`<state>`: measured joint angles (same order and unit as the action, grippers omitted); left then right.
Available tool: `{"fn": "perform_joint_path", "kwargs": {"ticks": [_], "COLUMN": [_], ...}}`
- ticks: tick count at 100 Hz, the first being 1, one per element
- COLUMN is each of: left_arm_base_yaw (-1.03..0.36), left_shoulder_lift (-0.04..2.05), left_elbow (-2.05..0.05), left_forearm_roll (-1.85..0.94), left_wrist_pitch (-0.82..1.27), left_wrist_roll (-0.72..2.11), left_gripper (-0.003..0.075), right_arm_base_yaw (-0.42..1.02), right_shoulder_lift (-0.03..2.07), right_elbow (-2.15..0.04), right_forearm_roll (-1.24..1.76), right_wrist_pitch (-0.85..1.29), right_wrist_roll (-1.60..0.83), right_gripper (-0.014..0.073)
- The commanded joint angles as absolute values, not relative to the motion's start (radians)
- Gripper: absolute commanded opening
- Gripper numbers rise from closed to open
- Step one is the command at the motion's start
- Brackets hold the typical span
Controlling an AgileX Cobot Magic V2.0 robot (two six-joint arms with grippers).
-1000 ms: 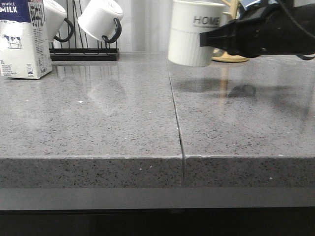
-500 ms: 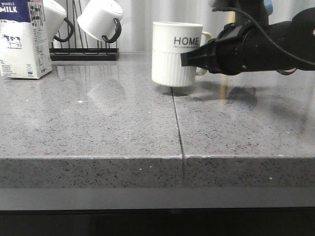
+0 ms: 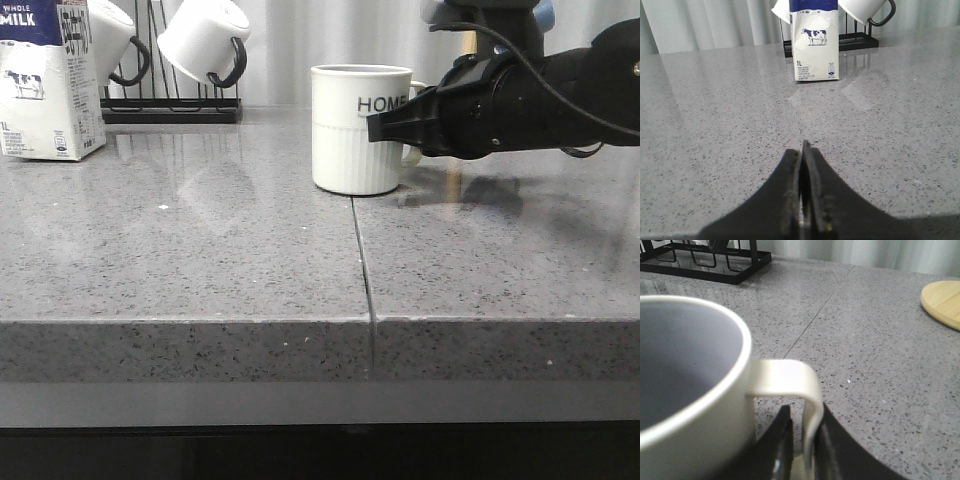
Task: Place milk next to cup
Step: 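Carry the mug toward the table centre and set it down, then open the right gripper and withdraw it from the mug handle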
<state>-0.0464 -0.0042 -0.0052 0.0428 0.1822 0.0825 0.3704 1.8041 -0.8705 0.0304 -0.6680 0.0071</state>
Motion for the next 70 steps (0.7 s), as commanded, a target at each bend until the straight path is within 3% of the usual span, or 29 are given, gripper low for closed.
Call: {"fn": "perform_joint_path", "kwargs": {"ticks": [1,70], "left_arm_base_yaw": [-0.04,-0.04], "left_shoulder_lift": [-0.034,-0.034], "left_elbow": [0.04,0.04], "left_forearm_roll": [0.037,0.037], "left_wrist_pitch": [0.108,0.108], "left_wrist_roll": [0.075,0.075], "left_gripper": [-0.002,-0.002], "right_arm_base_yaw": [0.37,0.37], "right_shoulder_lift": [1.76,1.634], "right_elbow": [-0.901,-0.785], "right_forearm_roll": [0.024,0.024], "right_wrist_pitch": [-0.747,-0.752], "right_wrist_roll": [0.0,0.0], "right_gripper": [0.0189,0.0185]}}
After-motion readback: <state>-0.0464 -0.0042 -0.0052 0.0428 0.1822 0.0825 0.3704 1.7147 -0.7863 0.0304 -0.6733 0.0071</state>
